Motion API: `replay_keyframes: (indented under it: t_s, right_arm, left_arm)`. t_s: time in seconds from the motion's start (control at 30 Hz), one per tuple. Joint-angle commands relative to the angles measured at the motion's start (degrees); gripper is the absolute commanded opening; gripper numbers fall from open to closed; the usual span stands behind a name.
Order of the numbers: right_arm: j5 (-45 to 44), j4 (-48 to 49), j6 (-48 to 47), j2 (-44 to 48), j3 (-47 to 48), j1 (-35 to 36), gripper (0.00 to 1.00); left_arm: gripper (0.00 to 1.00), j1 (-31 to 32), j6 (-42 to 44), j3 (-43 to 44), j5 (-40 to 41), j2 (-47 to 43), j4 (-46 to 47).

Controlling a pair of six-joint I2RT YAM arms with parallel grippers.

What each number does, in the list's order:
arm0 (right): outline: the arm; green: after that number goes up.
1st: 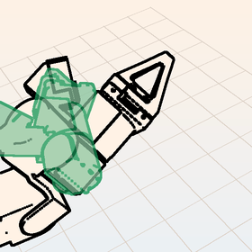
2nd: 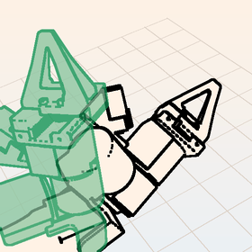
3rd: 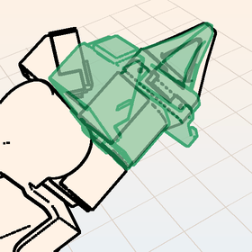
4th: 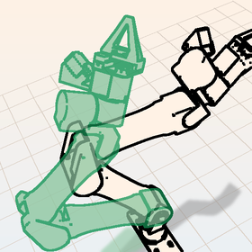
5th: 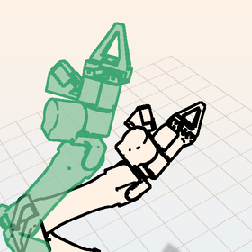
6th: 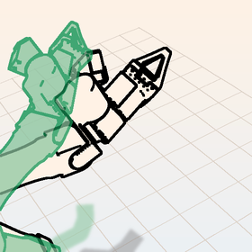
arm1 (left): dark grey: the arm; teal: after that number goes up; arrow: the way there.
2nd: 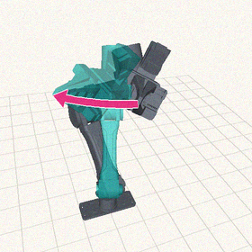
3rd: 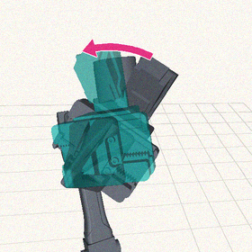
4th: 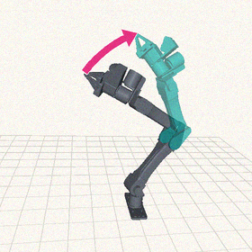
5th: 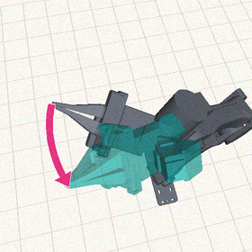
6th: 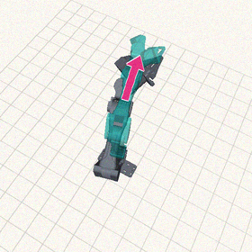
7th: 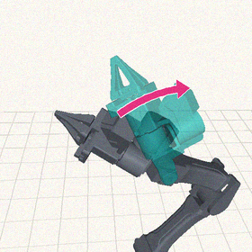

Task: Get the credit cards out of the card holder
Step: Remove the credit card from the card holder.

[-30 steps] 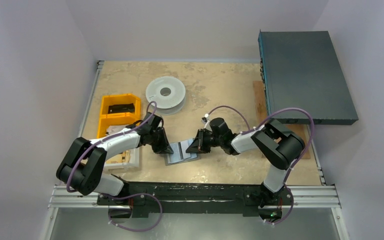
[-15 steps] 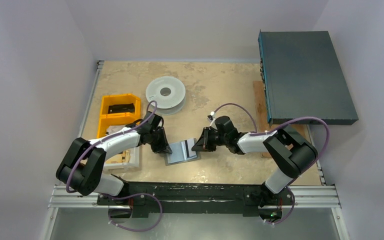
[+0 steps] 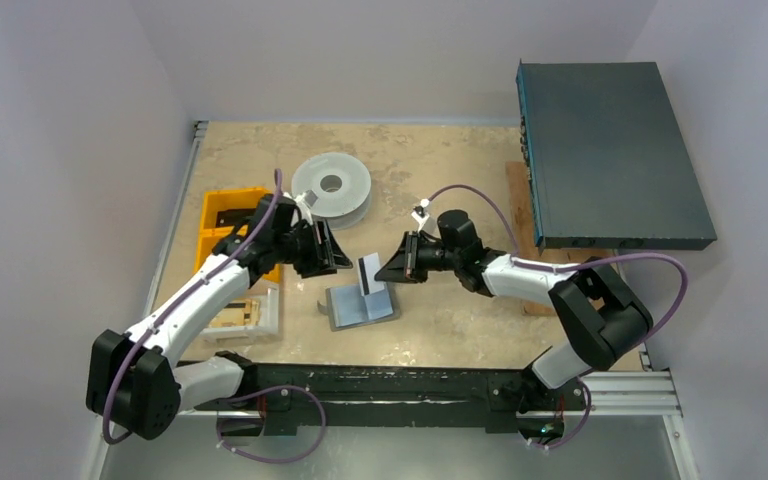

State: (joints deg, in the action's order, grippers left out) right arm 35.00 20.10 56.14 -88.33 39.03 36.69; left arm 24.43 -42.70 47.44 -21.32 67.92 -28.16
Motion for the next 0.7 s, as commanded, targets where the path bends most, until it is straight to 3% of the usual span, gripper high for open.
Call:
replay_keyframes:
  t_s: [0.0, 0.17, 0.5, 0.67]
  right_arm:
    - [10.1, 9.5, 6.8, 1.5, 2.5, -1.6, 0.00]
    - [14.2, 18.5, 13.6, 1.7, 2.6, -1.5, 0.00]
    - [15.4, 25.9, 19.5, 1.2, 1.2, -1.6, 0.00]
    - [15.6, 26.4, 19.8, 0.8, 0.7, -1.4, 0.00]
  left_arm:
    - [0.49, -4.7, 1.7, 0.4, -11.3, -2.5, 2.8]
    - [0.50, -8.2, 1.4, -1.0, -18.0, -3.9, 5.1]
    - [0.50, -8.4, -4.9, -5.0, -25.9, -3.4, 16.0]
    - [0.44, -8.4, -7.3, -6.3, -27.8, -2.5, 19.8]
